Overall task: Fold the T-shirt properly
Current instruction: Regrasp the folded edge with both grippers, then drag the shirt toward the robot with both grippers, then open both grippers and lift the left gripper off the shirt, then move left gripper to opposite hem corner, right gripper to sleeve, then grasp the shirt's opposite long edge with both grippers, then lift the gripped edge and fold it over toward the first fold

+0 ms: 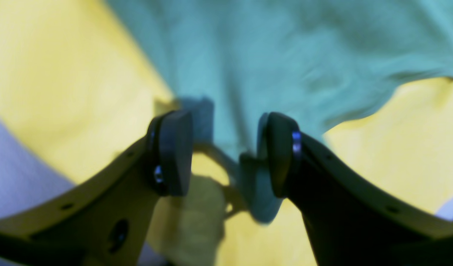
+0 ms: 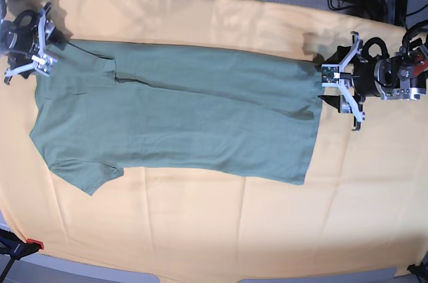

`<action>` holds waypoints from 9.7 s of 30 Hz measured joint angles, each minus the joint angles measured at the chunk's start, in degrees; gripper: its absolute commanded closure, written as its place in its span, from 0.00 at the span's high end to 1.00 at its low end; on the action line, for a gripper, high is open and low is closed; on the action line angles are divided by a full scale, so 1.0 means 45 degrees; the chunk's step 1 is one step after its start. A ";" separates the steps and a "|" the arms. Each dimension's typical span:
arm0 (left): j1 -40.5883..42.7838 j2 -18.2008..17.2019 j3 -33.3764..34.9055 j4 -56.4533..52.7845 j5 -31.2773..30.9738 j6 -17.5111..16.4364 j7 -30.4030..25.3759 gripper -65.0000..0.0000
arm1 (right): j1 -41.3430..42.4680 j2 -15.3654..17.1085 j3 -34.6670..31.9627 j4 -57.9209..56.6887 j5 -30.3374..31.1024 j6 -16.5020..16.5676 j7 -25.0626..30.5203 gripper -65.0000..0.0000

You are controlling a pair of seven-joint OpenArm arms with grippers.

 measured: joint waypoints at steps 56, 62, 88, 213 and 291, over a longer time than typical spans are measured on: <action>0.0078 0.1481 0.0000 -0.1836 0.1195 -0.2336 -0.0102 0.52 | -0.0772 -0.0034 0.0034 -0.1933 -0.2919 -0.1253 0.2691 0.00; 0.0039 0.1880 -0.0068 -0.2098 0.1137 -0.2531 -0.0175 0.52 | -0.0772 -0.0034 0.0034 -0.1933 -0.2875 -0.1258 0.2686 0.00; -0.1185 0.2254 0.0010 -0.1938 -0.0427 -0.2424 -0.0126 0.00 | -0.0797 0.0826 0.0063 -0.0782 -0.2900 -0.0393 0.1797 0.00; -0.2735 0.8014 -0.2997 -1.4761 -1.6228 -0.2268 0.8286 0.00 | 0.2584 -0.4401 0.8286 0.0617 0.6756 -0.0039 -0.2516 0.44; -0.3517 0.9097 -0.2982 -1.4795 -1.2152 -0.2234 0.3740 0.00 | 1.4372 -0.4444 0.0141 -1.4906 0.2084 -0.0102 -0.0087 0.00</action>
